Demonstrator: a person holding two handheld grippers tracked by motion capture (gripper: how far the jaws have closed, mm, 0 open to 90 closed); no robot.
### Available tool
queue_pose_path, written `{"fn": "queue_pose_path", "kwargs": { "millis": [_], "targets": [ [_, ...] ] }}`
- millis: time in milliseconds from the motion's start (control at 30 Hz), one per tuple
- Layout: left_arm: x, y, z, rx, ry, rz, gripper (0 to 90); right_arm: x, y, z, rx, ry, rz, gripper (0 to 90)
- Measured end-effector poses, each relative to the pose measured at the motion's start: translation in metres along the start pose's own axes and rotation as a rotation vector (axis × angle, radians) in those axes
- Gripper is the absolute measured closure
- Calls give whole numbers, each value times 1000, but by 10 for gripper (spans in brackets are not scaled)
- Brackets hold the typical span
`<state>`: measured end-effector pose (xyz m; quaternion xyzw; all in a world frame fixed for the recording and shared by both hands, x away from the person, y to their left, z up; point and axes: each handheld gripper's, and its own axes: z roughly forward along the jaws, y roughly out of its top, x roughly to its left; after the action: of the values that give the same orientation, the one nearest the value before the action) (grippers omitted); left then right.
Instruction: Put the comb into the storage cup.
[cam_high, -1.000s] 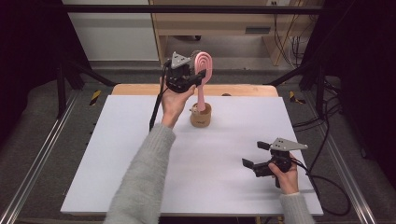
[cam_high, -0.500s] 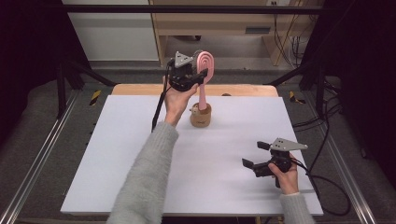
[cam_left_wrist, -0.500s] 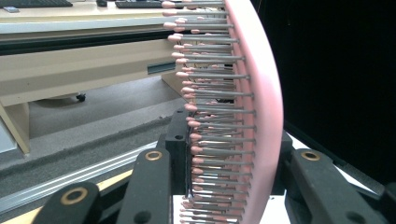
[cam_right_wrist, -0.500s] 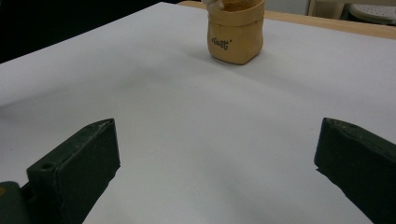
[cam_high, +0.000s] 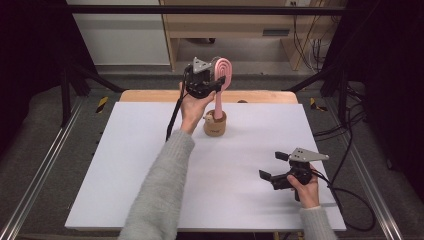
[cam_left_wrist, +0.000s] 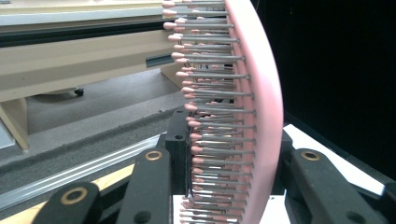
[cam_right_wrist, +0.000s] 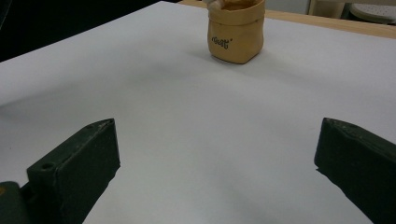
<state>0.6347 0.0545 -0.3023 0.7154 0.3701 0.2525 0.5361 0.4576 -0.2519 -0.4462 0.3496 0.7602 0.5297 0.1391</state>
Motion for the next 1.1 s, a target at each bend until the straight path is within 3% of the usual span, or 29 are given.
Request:
{"fn": "queue_pose_path", "kwargs": {
  "millis": [500,1100],
  "targets": [
    [1,-18,12,42,0,12,634,0,0,0,-1,-1,-3,4],
    [-3,-40,21,90,-3,67,634,0,0,0,0,0,-1,5]
  ]
}}
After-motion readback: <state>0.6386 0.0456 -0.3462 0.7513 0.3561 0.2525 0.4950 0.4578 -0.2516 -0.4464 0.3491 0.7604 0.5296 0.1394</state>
